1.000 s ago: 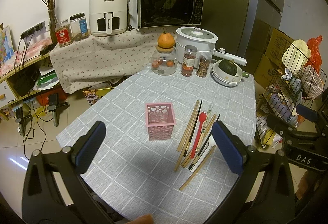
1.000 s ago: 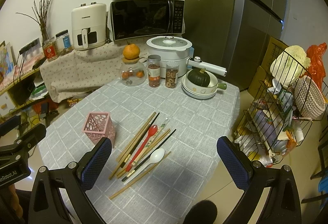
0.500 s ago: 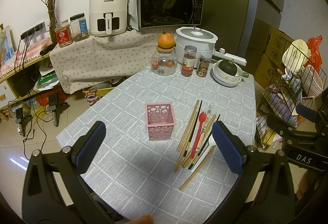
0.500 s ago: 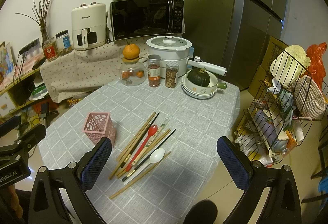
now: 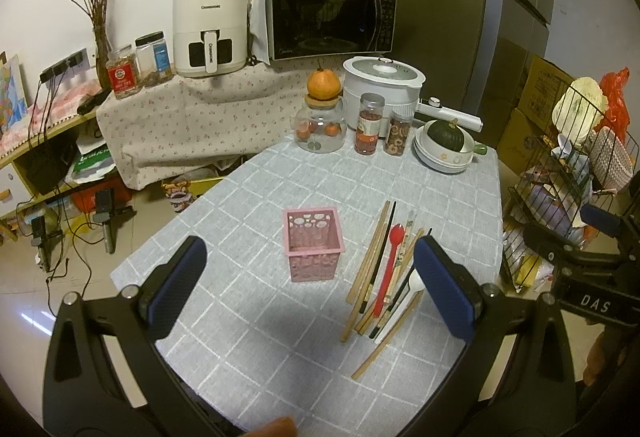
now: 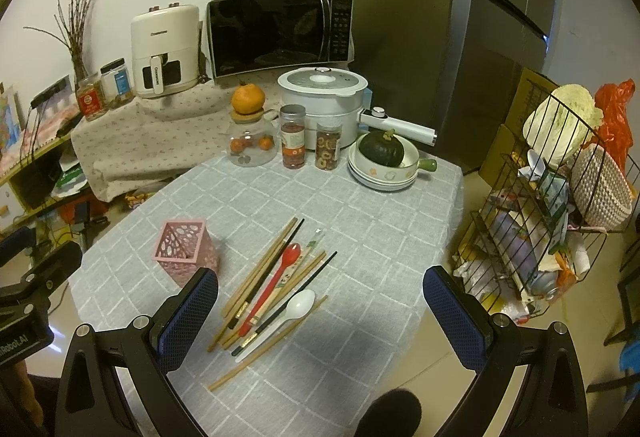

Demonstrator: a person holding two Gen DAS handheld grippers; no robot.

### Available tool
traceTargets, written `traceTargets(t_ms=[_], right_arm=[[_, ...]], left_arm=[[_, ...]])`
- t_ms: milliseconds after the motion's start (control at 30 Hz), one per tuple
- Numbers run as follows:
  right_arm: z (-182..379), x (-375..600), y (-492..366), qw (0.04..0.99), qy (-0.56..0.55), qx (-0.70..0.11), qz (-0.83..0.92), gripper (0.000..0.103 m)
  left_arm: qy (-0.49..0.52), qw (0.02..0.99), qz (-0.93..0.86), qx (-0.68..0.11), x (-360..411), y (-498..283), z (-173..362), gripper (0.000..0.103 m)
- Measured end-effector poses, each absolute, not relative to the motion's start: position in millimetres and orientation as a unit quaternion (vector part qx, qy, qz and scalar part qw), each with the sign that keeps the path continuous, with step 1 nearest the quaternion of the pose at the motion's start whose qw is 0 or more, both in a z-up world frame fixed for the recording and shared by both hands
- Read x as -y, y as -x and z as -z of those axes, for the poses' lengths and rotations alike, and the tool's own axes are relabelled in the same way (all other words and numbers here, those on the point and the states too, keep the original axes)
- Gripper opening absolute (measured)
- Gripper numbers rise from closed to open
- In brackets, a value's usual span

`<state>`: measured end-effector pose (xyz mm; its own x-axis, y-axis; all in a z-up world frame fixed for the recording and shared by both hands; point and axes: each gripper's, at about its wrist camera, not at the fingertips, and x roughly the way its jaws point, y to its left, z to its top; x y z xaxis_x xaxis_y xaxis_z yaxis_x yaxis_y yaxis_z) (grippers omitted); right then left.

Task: Organize utensils

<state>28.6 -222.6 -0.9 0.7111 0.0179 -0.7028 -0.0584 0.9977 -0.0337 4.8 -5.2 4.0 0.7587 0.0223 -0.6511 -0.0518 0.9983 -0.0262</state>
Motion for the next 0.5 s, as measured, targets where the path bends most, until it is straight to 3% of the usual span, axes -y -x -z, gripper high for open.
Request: traceTargets(t_ms=[233,500], right_arm=[[13.4,233.2,-65.9,0.894,0.004,-0.446,-0.033,0.103],[80.4,255.4,-120.0,0.826,-0.046,-0.559,-0.05,0.103]], left_arm=[[0.001,0.941,-0.002,-0.338,5.9,-29.9,-4.0,0.103],[-0.036,0.898,0.062,-0.435,18.7,-78.8,34.4,0.103]])
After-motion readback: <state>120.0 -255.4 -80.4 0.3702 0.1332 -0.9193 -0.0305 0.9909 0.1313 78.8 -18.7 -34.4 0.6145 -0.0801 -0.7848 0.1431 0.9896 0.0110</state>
